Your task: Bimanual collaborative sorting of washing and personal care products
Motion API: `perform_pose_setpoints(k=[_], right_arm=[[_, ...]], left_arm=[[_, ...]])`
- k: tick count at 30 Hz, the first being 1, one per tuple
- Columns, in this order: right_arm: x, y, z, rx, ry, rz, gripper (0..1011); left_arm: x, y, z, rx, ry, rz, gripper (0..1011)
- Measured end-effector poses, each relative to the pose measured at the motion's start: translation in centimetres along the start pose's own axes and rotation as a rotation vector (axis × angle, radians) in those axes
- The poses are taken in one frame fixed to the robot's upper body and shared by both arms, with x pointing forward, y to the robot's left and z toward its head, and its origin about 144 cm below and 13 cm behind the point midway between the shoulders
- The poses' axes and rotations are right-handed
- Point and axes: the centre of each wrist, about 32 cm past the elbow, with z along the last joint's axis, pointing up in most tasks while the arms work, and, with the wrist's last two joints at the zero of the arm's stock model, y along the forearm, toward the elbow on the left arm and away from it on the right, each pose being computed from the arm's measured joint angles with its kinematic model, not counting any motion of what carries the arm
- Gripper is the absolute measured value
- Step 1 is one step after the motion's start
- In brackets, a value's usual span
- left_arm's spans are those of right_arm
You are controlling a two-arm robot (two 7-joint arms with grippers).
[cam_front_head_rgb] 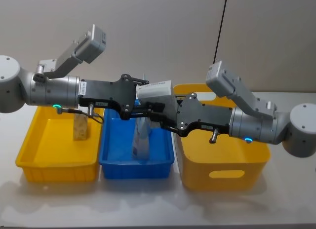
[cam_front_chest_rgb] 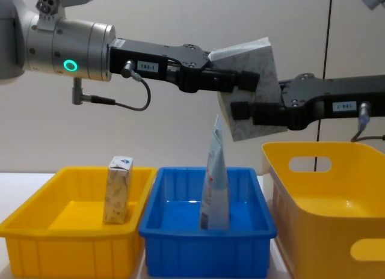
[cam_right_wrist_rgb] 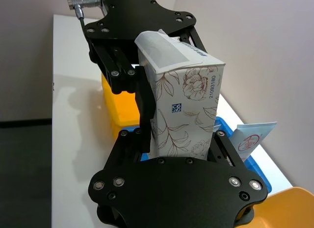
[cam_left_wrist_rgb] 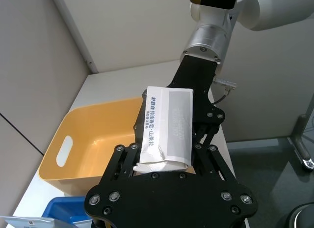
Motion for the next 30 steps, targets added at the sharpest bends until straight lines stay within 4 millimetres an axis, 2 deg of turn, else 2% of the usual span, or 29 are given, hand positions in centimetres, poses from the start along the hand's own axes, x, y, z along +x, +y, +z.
perform_pose_setpoints(k=[2, 7, 8, 10, 11, 12, 18, 19, 23, 30], right_arm=[[-0.4, -0.1, -0.1, 0.01, 0.008, -0.008, 416], [-1.2, -0.1, -0.2, 0.035, 0.018, -0.021, 364], [-1.2, -0.1, -0.2, 0.037, 0.019, -0.022, 364], [-1.4, 0.0, -0.2, 0.044, 0.02, -0.023, 363], [-1.6, 0.0, -0.2, 0.048, 0.022, -0.024, 362], [-1.7, 0.0, -0.2, 0.051, 0.022, -0.025, 362], [-2.1, -0.1, -0.2, 0.063, 0.024, -0.028, 362], [-2.2, -0.2, -0.2, 0.063, 0.025, -0.028, 362], [-2.3, -0.3, -0.2, 0.065, 0.025, -0.027, 362], [-2.3, -0.9, -0.4, 0.051, 0.021, -0.026, 362]], left_arm=[[0.0, 0.0, 0.0, -0.002, 0.0, -0.001, 393], [0.0, 0.0, 0.0, -0.003, 0.0, -0.001, 525], [0.0, 0.0, 0.0, -0.003, 0.0, 0.0, 587], [0.0, 0.0, 0.0, -0.003, 0.0, 0.0, 619], [0.0, 0.0, 0.0, -0.003, 0.0, 0.0, 692], [0.0, 0.0, 0.0, -0.002, 0.0, 0.0, 692], [0.0, -0.1, 0.0, -0.002, 0.0, 0.001, 892], [0.0, -0.1, 0.0, -0.002, 0.0, 0.001, 892], [0.0, -0.1, 0.0, -0.002, 0.0, 0.002, 1000], [-0.2, 0.1, -0.1, -0.005, 0.002, 0.014, 1001]])
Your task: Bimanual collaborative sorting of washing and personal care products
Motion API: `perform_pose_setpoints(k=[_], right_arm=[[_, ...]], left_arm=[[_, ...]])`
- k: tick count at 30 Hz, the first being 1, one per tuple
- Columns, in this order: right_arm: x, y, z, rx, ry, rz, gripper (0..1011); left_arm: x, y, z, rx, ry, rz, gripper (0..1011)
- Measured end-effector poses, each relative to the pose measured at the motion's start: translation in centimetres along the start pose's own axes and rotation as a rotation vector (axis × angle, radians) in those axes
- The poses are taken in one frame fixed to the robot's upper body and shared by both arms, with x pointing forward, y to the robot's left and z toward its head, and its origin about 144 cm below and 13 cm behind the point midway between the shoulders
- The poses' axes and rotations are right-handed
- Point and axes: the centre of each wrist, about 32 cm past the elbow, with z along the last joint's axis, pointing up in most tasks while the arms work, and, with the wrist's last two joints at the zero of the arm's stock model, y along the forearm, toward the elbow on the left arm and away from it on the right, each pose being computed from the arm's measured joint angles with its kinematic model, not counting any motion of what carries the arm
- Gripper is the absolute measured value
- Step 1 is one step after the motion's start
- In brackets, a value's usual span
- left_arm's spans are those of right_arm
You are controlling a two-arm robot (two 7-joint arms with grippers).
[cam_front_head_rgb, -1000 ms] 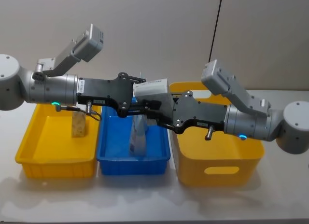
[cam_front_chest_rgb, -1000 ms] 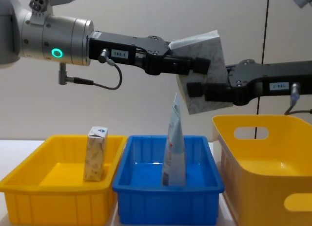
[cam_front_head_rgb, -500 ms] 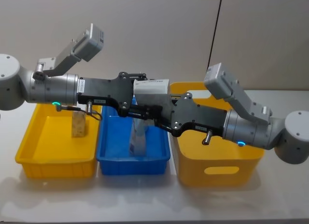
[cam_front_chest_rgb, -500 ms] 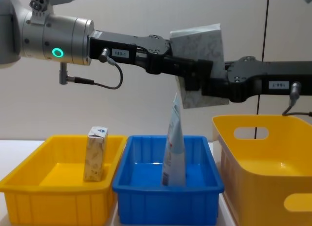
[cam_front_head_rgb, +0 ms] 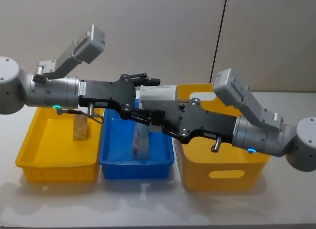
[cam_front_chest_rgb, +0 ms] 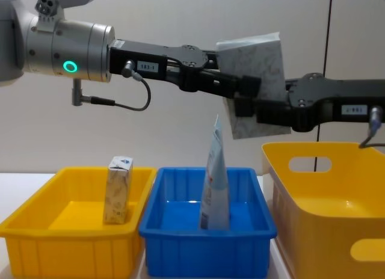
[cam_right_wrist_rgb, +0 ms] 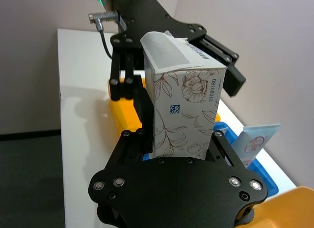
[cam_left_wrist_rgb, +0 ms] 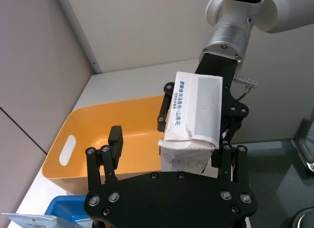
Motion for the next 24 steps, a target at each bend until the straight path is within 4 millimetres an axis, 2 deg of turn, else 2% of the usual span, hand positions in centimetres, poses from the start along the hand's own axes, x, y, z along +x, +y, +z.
perform_pose_setpoints(k=[13, 24], right_arm=[[0.2, -1.4, -0.7, -0.03, -0.007, -0.046, 362], [0.0, -2.5, -1.3, -0.037, -0.021, -0.175, 362]], left_arm=[[-0.5, 0.5, -0.2, -0.018, 0.007, 0.041, 1002], [-0.7, 0.8, -0.4, -0.017, 0.025, 0.077, 1002]])
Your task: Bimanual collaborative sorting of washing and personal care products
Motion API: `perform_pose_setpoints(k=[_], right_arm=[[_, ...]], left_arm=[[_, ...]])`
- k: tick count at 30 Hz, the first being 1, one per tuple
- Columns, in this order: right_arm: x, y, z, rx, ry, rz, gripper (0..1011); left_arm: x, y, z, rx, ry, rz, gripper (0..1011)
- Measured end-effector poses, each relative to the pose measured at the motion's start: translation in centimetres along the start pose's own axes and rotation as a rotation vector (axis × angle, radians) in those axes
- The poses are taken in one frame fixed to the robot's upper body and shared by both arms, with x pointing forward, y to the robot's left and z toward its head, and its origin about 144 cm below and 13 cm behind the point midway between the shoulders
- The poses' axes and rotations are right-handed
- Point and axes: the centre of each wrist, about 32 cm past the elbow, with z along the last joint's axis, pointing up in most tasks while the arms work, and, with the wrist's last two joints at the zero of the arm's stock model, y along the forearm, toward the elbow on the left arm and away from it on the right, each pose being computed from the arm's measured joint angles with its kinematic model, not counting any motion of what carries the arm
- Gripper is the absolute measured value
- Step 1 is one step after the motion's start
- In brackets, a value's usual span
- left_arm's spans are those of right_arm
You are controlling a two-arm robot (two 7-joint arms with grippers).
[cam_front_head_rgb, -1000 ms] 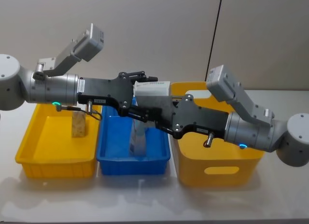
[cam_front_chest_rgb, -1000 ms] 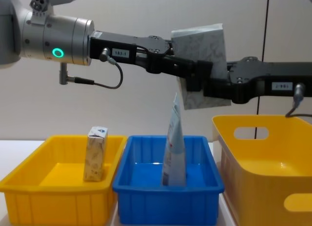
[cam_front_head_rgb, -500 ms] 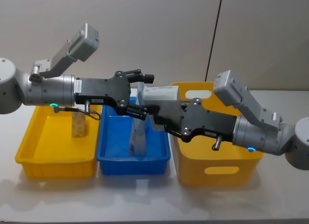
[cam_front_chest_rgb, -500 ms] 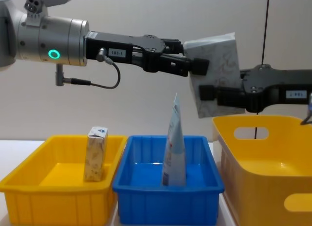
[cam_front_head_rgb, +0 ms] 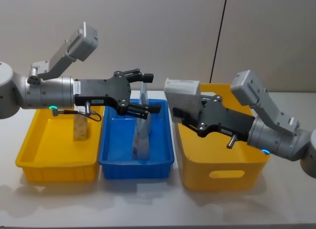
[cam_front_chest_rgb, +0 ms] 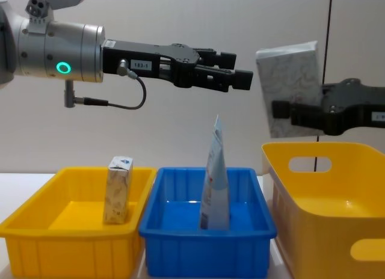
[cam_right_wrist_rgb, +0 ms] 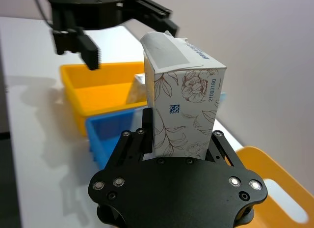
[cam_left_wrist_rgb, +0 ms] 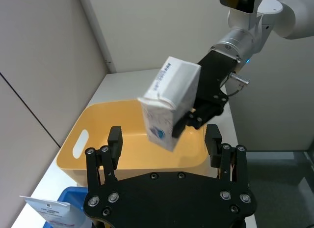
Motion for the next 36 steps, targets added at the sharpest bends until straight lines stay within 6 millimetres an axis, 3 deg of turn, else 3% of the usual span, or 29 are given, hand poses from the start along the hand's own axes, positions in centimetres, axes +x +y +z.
perform_pose_setpoints(k=[16, 36], right_arm=[[-1.0, -1.0, -0.8, -0.035, -0.028, -0.241, 362], [-3.7, -0.6, -1.0, -0.171, 0.017, -0.527, 362]], left_arm=[[-0.1, 0.2, -0.1, 0.001, 0.01, 0.02, 1001], [-0.1, 0.2, -0.1, 0.002, 0.014, 0.025, 1002]])
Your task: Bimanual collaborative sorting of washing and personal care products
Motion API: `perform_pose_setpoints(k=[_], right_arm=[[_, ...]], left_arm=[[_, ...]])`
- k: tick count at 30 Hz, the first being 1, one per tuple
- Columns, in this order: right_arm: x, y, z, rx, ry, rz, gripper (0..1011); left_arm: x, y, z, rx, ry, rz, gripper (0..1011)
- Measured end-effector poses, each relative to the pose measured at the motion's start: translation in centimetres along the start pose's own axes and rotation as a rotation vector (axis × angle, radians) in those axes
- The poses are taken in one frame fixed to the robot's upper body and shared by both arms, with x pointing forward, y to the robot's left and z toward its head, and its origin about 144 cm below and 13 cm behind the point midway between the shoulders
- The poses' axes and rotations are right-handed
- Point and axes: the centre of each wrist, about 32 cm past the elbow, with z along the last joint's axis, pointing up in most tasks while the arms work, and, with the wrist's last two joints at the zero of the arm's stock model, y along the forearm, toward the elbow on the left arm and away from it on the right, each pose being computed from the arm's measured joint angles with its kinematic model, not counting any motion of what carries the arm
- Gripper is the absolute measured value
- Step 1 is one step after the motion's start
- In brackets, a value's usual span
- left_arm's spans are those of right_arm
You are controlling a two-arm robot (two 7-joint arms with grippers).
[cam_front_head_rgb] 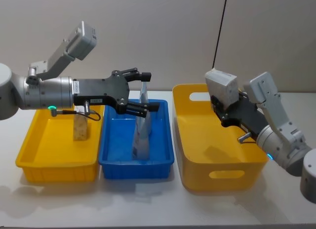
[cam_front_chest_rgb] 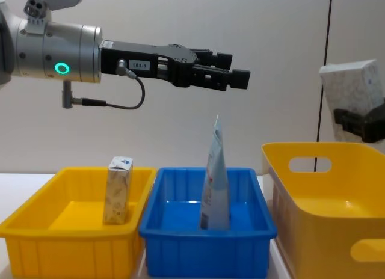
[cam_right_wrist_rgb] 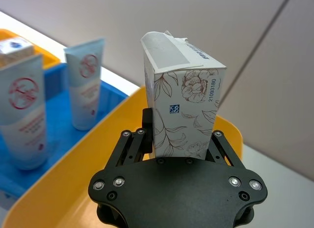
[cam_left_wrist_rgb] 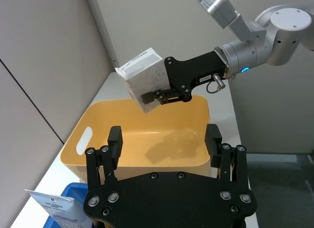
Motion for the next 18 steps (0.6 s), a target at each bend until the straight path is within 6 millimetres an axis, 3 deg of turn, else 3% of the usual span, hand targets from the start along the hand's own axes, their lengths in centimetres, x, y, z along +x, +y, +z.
perform_pose_setpoints(k=[15, 18], right_arm=[[-2.4, -0.4, -0.2, -0.135, 0.045, -0.167, 360], [-2.6, -0.4, -0.2, -0.149, 0.049, -0.183, 418]], left_arm=[[0.0, 0.0, 0.0, 0.0, 0.0, 0.001, 1001], [0.0, 0.0, 0.0, 0.0, 0.0, 0.001, 1001]])
